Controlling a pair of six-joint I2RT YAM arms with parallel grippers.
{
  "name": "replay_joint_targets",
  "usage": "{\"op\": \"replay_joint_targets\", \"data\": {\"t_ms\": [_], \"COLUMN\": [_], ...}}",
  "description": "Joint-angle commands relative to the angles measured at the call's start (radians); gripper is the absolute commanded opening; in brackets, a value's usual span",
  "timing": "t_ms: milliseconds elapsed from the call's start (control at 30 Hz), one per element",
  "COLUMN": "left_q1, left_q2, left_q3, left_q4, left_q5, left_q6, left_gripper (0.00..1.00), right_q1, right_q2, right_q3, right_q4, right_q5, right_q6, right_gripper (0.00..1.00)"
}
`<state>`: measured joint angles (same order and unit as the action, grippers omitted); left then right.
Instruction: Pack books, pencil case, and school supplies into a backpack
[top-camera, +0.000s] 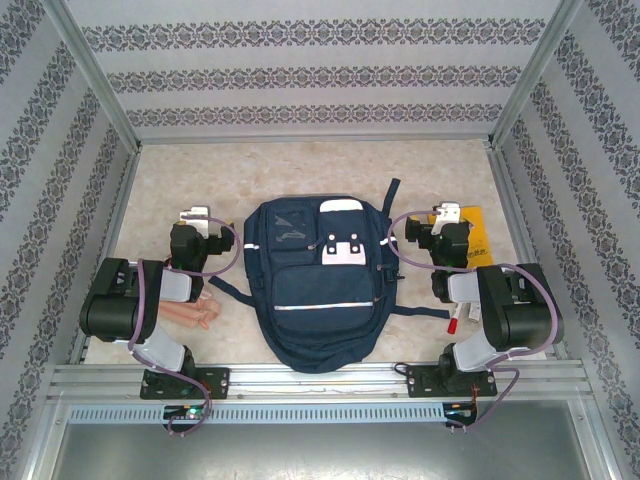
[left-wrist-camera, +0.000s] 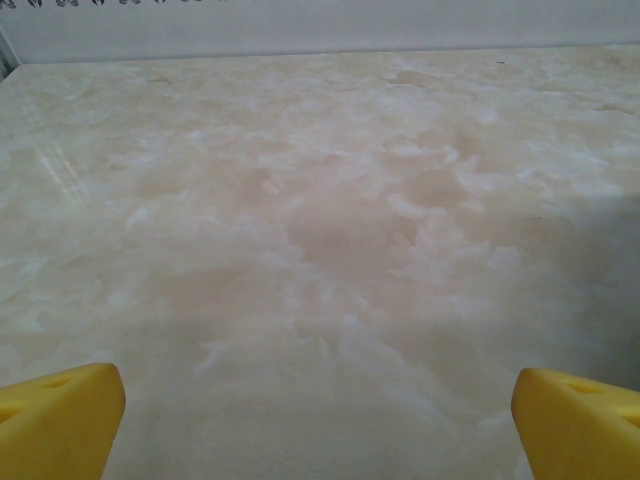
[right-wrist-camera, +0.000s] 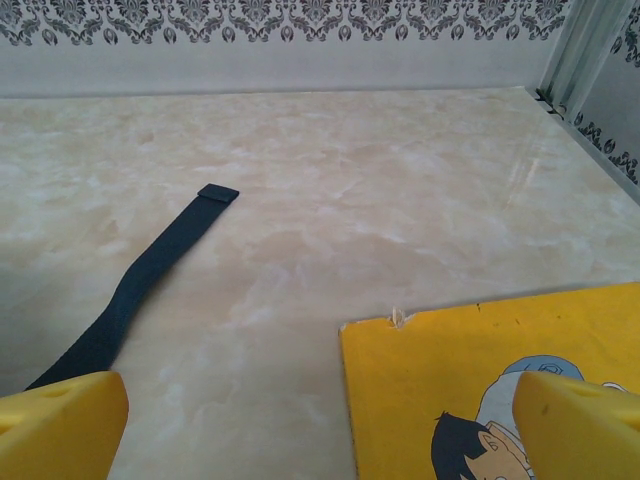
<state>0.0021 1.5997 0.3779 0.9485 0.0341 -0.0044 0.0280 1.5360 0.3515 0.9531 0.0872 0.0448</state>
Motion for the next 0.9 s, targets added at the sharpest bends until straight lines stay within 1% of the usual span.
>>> {"op": "replay_joint_targets", "data": {"t_ms": [0,400,500,567,600,633,667,700,733,767,800,833,867], "left_q1": [0.003,0.009,0.009,0.009,0.009,0.009,0.009,0.009,0.007,0.007,0.007,0.006,0.006], "left_q2": [-0.006,-0.007,-0.006,-0.036,-0.084,-0.15,-0.214,-0.258,-0.307,-0.345,-0.369,-0.389,-0.404], "left_q3": [0.015,0.016,0.0,-0.015,-0.026,-0.022,0.006,0.042,0.091,0.156,0.213,0.284,0.334], "left_q4": [-0.007,-0.011,0.022,0.041,0.015,-0.051,-0.16,-0.255,-0.382,-0.538,-0.67,-0.81,-0.925], "left_q5": [0.01,0.012,-0.042,-0.104,-0.119,-0.136,-0.148,-0.149,-0.14,-0.139,-0.138,-0.128,-0.102], "left_q6": [0.011,0.006,-0.014,-0.034,-0.041,-0.047,-0.053,-0.049,-0.069,-0.124,-0.181,-0.242,-0.291], "left_gripper": [0.99,0.99,0.99,0.99,0.99,0.99,0.99,0.99,0.99,0.99,0.99,0.99,0.99], "right_q1": [-0.009,-0.01,-0.016,-0.014,-0.013,-0.012,0.008,0.028,0.036,0.03,0.018,0.003,-0.023], "right_q2": [-0.005,-0.004,-0.004,-0.021,-0.048,-0.082,-0.121,-0.177,-0.252,-0.325,-0.38,-0.445,-0.506], "right_q3": [0.02,0.02,0.021,0.027,0.027,0.022,0.028,0.044,0.071,0.102,0.122,0.14,0.154], "right_q4": [0.009,0.007,0.005,-0.016,-0.037,-0.072,-0.094,-0.173,-0.302,-0.43,-0.52,-0.607,-0.7], "right_q5": [-0.025,-0.029,-0.04,0.013,0.068,0.071,0.149,0.241,0.306,0.344,0.348,0.309,0.202], "right_q6": [-0.009,-0.009,-0.004,0.011,0.029,0.026,0.027,0.032,0.059,0.157,0.261,0.362,0.419], "right_gripper": [0.98,0.98,0.98,0.98,0.98,0.98,0.98,0.98,0.98,0.98,0.98,0.98,0.98]}}
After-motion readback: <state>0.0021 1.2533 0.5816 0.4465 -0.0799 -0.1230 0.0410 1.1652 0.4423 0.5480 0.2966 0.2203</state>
